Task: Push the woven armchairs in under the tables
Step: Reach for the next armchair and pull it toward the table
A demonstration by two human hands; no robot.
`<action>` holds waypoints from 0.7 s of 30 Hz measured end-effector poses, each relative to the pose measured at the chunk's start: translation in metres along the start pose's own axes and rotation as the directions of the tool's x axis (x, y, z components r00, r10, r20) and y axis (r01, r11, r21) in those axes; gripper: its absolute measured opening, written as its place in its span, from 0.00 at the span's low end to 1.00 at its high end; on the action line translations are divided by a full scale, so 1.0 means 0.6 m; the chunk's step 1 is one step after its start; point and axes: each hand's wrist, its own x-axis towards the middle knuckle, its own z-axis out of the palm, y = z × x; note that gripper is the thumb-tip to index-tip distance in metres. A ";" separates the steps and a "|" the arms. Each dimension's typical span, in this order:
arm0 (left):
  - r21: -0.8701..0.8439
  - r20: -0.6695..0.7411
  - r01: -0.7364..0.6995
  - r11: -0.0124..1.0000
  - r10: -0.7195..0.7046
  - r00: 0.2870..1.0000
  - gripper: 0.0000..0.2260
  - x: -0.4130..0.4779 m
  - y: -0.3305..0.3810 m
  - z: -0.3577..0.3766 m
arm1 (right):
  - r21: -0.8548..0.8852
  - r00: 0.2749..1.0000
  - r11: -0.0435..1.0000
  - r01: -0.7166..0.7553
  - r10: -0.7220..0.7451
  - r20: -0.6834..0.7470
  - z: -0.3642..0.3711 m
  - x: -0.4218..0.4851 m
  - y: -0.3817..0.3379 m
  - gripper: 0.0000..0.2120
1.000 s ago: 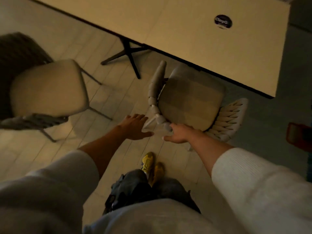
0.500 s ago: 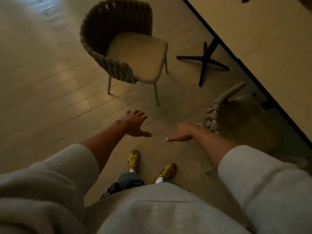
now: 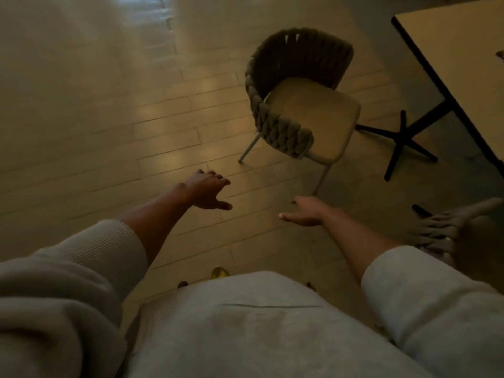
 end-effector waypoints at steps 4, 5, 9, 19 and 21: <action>0.032 -0.022 -0.008 0.999 0.009 1.000 0.42 -0.007 -0.127 -0.025 | 0.071 0.998 0.996 0.046 -0.043 -0.043 -0.055 0.044 -0.112 0.40; 0.036 -0.028 -0.015 0.999 0.016 0.999 0.42 -0.002 -0.147 -0.034 | 0.080 0.998 0.996 0.047 -0.043 -0.045 -0.067 0.055 -0.128 0.40; 0.060 -0.043 -0.059 0.996 0.061 0.997 0.42 0.043 -0.214 -0.061 | 0.101 0.999 0.995 0.002 0.002 -0.043 -0.105 0.114 -0.164 0.40; 0.146 0.005 -0.168 0.975 0.169 0.986 0.41 0.188 -0.353 -0.188 | 0.251 0.988 0.958 -0.136 0.151 -0.042 -0.209 0.242 -0.205 0.38; 0.152 0.013 -0.183 0.971 0.183 0.983 0.41 0.223 -0.383 -0.207 | 0.291 0.986 0.945 -0.151 0.167 -0.030 -0.227 0.270 -0.212 0.38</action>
